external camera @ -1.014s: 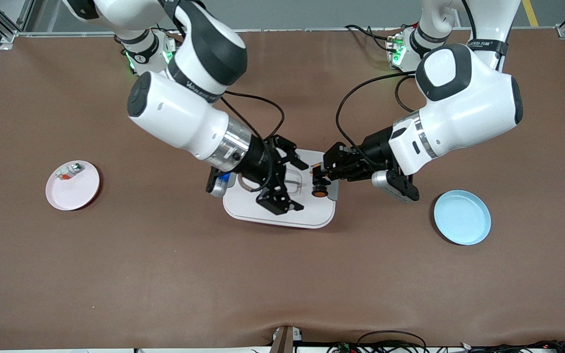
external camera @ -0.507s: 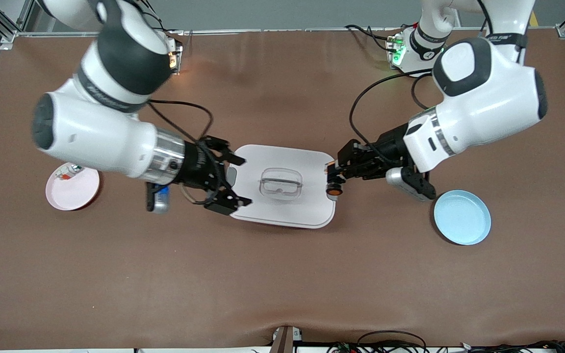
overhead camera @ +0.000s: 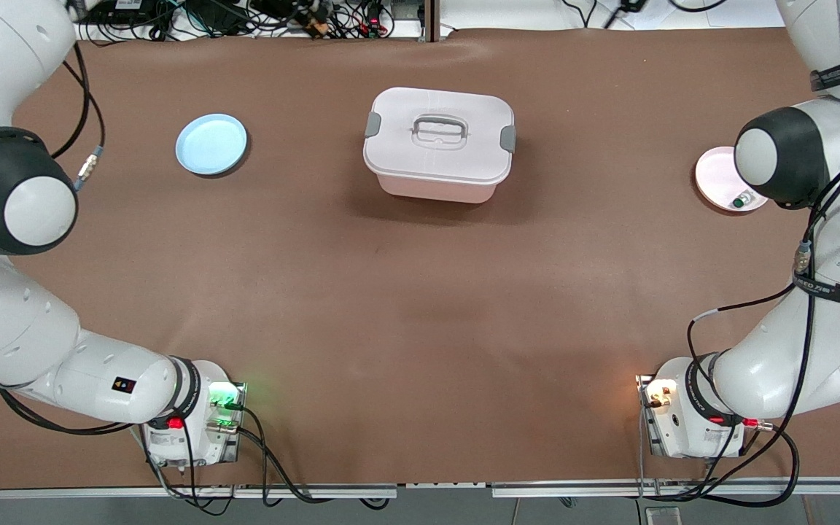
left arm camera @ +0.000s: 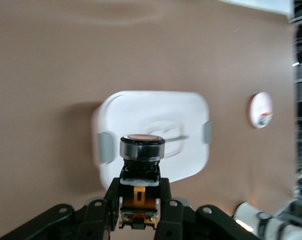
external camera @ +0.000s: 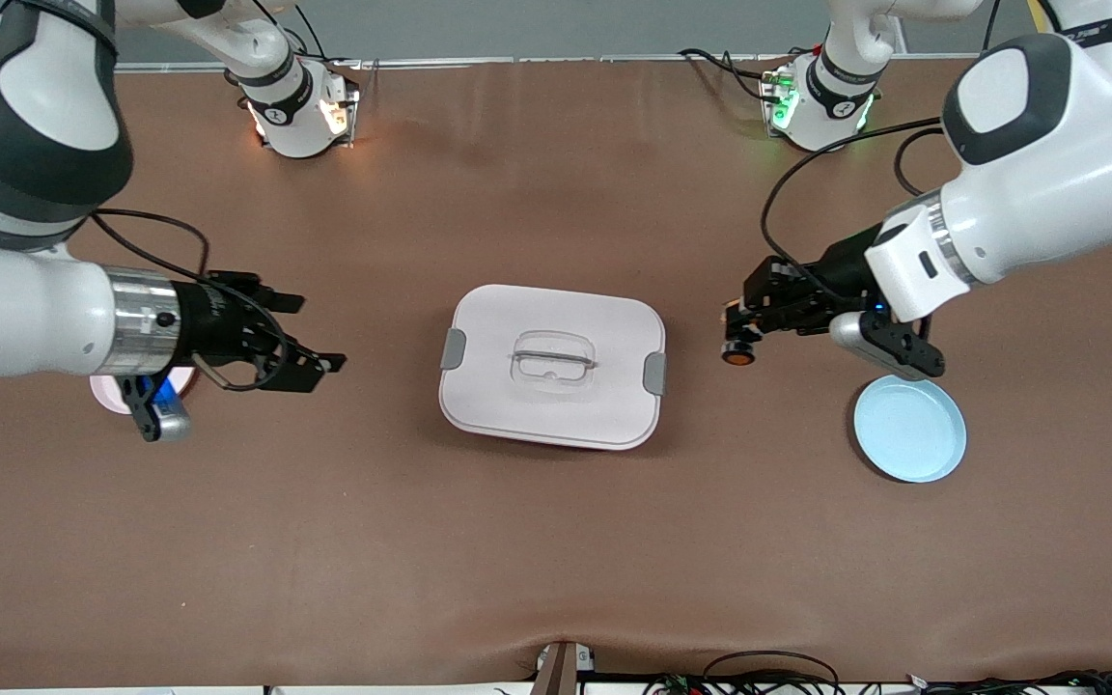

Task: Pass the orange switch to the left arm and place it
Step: 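Carry the switch with the left gripper while the right gripper withdraws, then move the switch over the light-blue plate with the left gripper, then lower the switch onto the light-blue plate and open the left gripper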

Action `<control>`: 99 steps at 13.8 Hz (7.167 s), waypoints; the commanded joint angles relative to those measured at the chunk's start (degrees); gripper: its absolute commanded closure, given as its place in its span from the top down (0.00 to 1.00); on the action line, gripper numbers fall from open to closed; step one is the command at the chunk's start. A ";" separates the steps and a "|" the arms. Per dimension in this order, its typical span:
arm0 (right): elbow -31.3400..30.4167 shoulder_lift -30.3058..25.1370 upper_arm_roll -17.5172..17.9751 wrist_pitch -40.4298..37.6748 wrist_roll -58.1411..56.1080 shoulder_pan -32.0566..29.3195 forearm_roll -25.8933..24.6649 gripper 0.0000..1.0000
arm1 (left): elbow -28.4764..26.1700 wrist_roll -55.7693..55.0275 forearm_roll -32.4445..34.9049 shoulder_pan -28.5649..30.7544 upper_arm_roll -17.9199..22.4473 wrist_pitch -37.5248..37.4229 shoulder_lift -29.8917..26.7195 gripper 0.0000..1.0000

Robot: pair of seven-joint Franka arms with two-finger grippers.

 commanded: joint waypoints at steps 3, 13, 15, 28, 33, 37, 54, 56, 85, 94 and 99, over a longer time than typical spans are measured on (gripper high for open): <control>-0.25 -1.22 0.67 -11.29 -25.22 -5.21 -13.30 1.00 | 0.19 -0.57 12.93 3.28 0.16 -6.84 -3.38 0.00; -0.51 -1.31 0.50 -15.88 -59.62 -9.35 -34.78 1.00 | 0.19 -1.01 28.15 11.72 0.25 -21.26 -7.08 0.00; -0.60 -1.31 0.58 -15.97 -60.86 -11.02 -34.34 1.00 | 0.19 -6.16 28.95 14.18 0.25 -21.09 -6.47 0.00; -0.60 -4.99 0.85 -15.70 -60.07 -11.38 -34.25 1.00 | -5.86 -64.76 31.85 14.89 -0.37 -7.22 -5.50 0.00; -0.78 -9.39 0.85 -17.28 -60.07 -12.51 -32.41 1.00 | -13.76 -72.20 32.38 15.07 -0.19 0.95 -5.50 0.00; -1.04 -10.36 1.02 -17.11 -60.07 -11.55 -32.84 1.00 | -20.36 -75.71 34.31 16.47 -0.19 10.53 -4.98 0.00; -17.35 -22.20 1.11 -4.22 -59.64 -9.97 -32.31 1.00 | -21.61 -82.40 34.93 17.97 0.25 28.66 11.89 0.00; -22.38 -25.64 1.11 -0.60 -59.63 -9.97 -32.31 1.00 | -21.43 -82.48 35.45 17.79 0.69 28.75 13.39 0.00; -35.05 -36.11 1.20 17.08 -55.59 -9.53 -28.97 1.00 | -18.88 -89.08 40.03 18.58 0.87 34.99 22.01 0.00; -35.05 -36.11 1.29 16.64 -55.59 -9.44 -30.38 1.00 | -18.79 -88.99 40.12 18.32 0.86 34.99 22.45 0.14; -35.05 -36.11 1.29 16.82 -55.59 -9.44 -30.47 1.00 | -18.44 -89.34 39.94 17.97 0.86 34.99 22.10 1.00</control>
